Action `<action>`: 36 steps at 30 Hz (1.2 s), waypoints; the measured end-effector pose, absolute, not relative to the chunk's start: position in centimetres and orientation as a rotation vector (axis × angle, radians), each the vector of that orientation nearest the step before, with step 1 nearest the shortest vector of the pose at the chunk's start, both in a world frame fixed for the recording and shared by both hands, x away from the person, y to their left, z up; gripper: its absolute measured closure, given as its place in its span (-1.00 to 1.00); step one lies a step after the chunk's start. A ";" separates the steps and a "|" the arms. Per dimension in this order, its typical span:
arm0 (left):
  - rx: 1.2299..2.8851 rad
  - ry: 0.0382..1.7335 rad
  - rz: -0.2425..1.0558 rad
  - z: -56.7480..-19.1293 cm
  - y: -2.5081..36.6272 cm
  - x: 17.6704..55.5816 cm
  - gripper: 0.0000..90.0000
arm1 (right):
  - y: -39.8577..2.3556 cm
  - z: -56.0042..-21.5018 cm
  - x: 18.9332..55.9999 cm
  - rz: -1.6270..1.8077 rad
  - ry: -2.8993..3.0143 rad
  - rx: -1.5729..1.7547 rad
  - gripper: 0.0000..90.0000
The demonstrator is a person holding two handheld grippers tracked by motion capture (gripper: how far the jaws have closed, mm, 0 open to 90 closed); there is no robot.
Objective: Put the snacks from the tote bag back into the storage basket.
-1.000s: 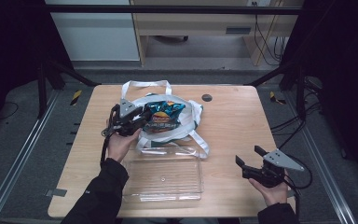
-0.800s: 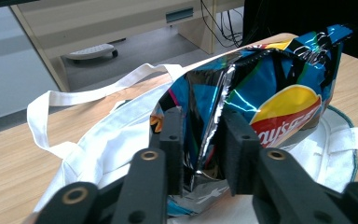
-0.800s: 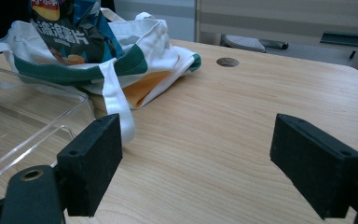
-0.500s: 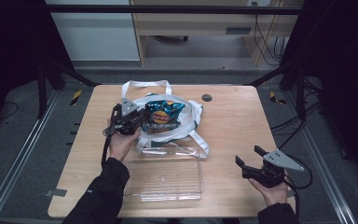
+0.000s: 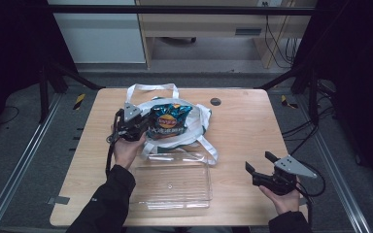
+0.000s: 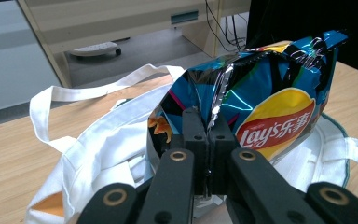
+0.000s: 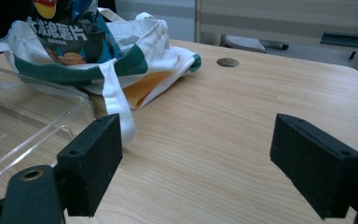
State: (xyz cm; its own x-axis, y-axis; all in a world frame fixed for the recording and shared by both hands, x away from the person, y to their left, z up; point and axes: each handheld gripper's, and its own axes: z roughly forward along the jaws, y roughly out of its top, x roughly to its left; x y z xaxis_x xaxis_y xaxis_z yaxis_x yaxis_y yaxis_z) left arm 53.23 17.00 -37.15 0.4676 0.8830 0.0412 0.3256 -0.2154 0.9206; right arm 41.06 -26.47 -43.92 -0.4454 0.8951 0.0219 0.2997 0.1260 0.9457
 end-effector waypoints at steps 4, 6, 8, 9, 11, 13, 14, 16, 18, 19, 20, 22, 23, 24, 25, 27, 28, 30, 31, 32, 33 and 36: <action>1.745 1.034 0.733 -36.9 17.3 53.0 1.00 | -26.5 -43.9 41.1 1.326 1.828 1.152 -0.62; 1.741 1.033 0.731 -36.7 17.3 52.8 1.00 | -26.5 -43.9 41.1 1.326 1.828 1.155 -0.62; 1.736 1.034 0.731 -36.6 17.4 52.7 1.00 | -26.5 -43.9 41.1 1.326 1.828 1.154 -0.62; 1.733 1.034 0.727 -36.6 17.4 52.7 1.00 | -26.5 -43.9 41.1 1.326 1.828 1.155 -0.62; 1.726 1.033 0.728 -36.4 17.3 52.5 1.00 | -26.5 -43.9 41.1 1.326 1.828 1.155 -0.62; 1.720 1.030 0.726 -36.2 17.3 52.4 1.00 | -26.5 -43.9 41.1 1.325 1.827 1.152 -0.62; 1.714 1.028 0.725 -36.0 17.3 52.3 1.00 | -26.5 -43.9 41.1 1.325 1.828 1.151 -0.62; 1.712 1.029 0.728 -35.9 17.4 52.2 1.00 | -26.5 -43.9 41.1 1.325 1.828 1.151 -0.62; 1.702 1.028 0.725 -35.7 17.4 52.0 1.00 | -26.5 -43.9 41.1 1.326 1.828 1.151 -0.62; 1.687 1.023 0.712 -35.4 17.5 51.8 1.00 | -26.5 -43.9 41.1 1.326 1.828 1.150 -0.62; 1.687 1.023 0.712 -35.4 17.5 51.8 1.00 | -26.5 -43.9 41.1 1.326 1.828 1.149 -0.62; 1.679 1.021 0.712 -35.0 17.6 51.6 1.00 | -26.5 -43.9 41.0 1.326 1.828 1.149 -0.62; 1.675 1.019 0.710 -34.9 17.6 51.5 1.00 | -26.5 -43.9 41.0 1.326 1.828 1.149 -0.62; 1.668 1.013 0.709 -34.7 17.6 51.4 1.00 | -26.5 -43.9 41.1 1.326 1.828 1.149 -0.62; 1.665 1.005 0.715 -34.4 17.6 51.3 1.00 | -26.5 -43.9 41.1 1.325 1.829 1.148 -0.62; 1.660 0.996 0.722 -33.8 17.6 51.0 1.00 | -26.5 -43.9 41.1 1.325 1.829 1.148 -0.62; 1.657 0.994 0.722 -33.5 17.6 50.9 1.00 | -26.5 -43.9 41.1 1.324 1.829 1.148 -0.62; 1.653 0.987 0.729 -32.9 17.6 50.6 1.00 | -26.5 -43.9 41.0 1.324 1.829 1.148 -0.62; 1.647 0.987 0.728 -32.6 17.6 50.4 1.00 | -26.5 -43.9 41.0 1.325 1.830 1.147 -0.62; 1.645 0.984 0.727 -32.4 17.7 50.2 1.00 | -26.5 -43.9 41.0 1.324 1.829 1.146 -0.62; 1.644 0.983 0.725 -32.2 17.7 50.1 1.00 | -26.5 -43.9 41.0 1.325 1.829 1.147 -0.62; 1.638 0.982 0.708 -31.6 17.7 49.6 1.00 | -26.5 -43.9 41.0 1.324 1.832 1.145 -0.62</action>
